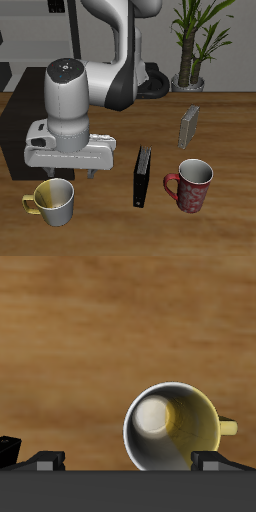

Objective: Place the white-yellow mug on top of the shelf

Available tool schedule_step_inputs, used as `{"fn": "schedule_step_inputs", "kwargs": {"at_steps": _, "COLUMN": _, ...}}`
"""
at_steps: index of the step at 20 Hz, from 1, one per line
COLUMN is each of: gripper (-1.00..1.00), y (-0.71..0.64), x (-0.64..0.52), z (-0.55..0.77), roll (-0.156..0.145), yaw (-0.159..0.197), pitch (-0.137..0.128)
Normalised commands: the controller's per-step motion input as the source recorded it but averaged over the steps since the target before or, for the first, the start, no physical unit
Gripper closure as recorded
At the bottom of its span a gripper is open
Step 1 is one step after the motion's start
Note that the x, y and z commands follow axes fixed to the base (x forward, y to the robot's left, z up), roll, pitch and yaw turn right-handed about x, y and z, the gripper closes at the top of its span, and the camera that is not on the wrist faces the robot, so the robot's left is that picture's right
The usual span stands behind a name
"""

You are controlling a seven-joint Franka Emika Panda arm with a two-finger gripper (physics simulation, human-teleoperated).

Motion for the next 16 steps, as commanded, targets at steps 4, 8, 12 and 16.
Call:
{"fn": "schedule_step_inputs", "kwargs": {"at_steps": 4, "gripper": -1.0, "y": -0.01, "x": 0.14, "z": -0.34, "roll": -0.009, "yaw": -0.006, "pitch": 0.035}}
{"fn": "schedule_step_inputs", "kwargs": {"at_steps": 8, "gripper": -1.0, "y": 0.04, "x": 0.11, "z": -0.33, "roll": -0.009, "yaw": -0.001, "pitch": 0.04}}
{"fn": "schedule_step_inputs", "kwargs": {"at_steps": 12, "gripper": -1.0, "y": 0.05, "x": 0.04, "z": -0.2, "roll": 0.006, "yaw": -0.007, "pitch": 0.029}}
{"fn": "schedule_step_inputs", "kwargs": {"at_steps": 16, "gripper": 1.0, "y": 0.05, "x": 0.05, "z": -0.27, "roll": -0.004, "yaw": -0.019, "pitch": 0.045}}
